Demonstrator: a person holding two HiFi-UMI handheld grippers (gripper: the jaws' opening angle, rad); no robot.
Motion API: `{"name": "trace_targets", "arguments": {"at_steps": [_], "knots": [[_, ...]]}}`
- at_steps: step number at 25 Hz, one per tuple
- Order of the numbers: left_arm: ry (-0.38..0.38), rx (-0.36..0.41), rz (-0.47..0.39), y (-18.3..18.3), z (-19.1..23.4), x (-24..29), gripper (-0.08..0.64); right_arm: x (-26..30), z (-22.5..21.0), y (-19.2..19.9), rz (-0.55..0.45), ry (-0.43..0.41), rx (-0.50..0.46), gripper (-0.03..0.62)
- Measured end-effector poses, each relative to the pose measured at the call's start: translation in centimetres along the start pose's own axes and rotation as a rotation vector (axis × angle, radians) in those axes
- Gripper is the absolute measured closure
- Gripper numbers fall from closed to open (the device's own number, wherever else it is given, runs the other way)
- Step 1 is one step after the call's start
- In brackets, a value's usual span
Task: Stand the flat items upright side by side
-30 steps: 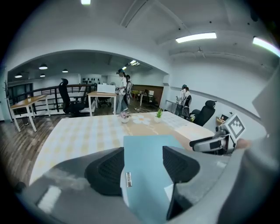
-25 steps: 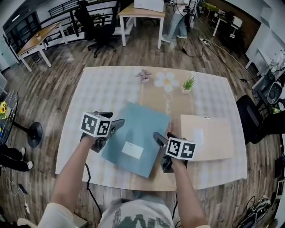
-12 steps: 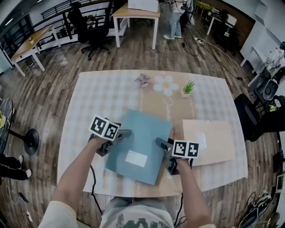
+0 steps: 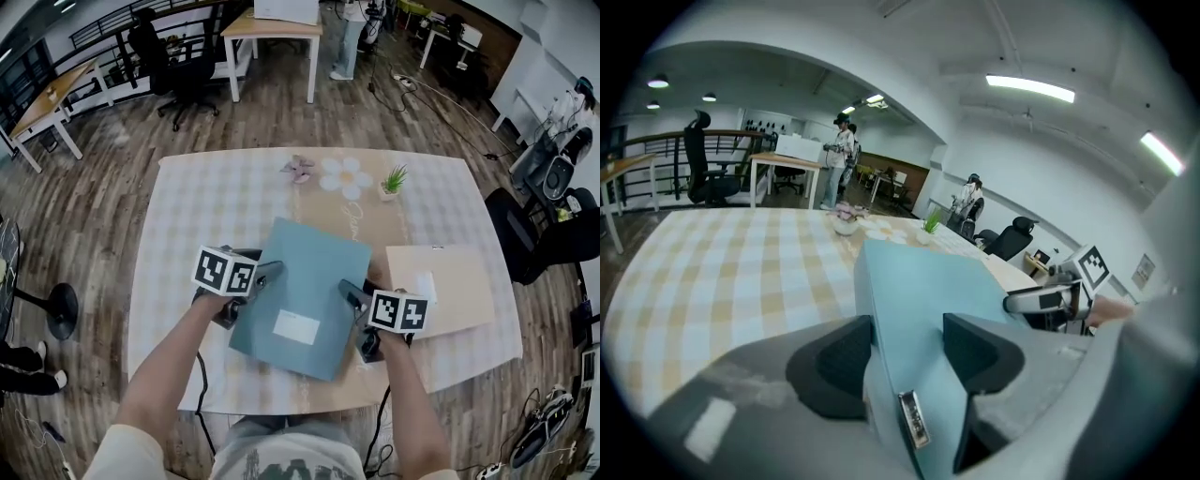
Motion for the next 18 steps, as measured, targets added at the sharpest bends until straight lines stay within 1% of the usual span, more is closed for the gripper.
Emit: {"name": "trace_targets", "arguments": {"at_steps": [4, 8, 10, 12, 15, 18], "knots": [[-0.001, 0.040, -0.091, -2.9, -0.7, -1.3, 0.310, -1.8, 1.7, -2.6, -0.082, 0.038, -0.079, 0.344], [0.014, 0.083, -0.213, -6.1, -1.6, -2.3, 0.310, -4.1, 3.8, -5.1, -0.192, 0.103, -0.172, 0.354], [0.027, 0.103, -0.260, -7.4, -2.1, -2.6, 0.310, -5.2, 4.6, -5.9, -0.243, 0.135, -0.216, 0.360], [0.047, 0.118, -0.299, -8.7, -2.6, -2.8, 0.310, -6.2, 5.4, -6.6, -0.297, 0.172, -0.270, 0.365], [0.088, 0.137, -0.356, -10.1, -3.6, -2.9, 0.310, -8.0, 6.7, -7.4, -0.388, 0.240, -0.377, 0.368], [0.134, 0.176, -0.417, -11.6, -4.8, -2.9, 0.308, -9.8, 7.6, -8.0, -0.461, 0.316, -0.472, 0.370]]}}
Point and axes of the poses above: the fingertips, and each gripper's own axes: x forward along the fingers, z to its left, y out of its underside, the point moved 3 cm from there along -x, backward along the fingers, and after that the axes turned 6 degrees about -y, right-handed, at the moved point
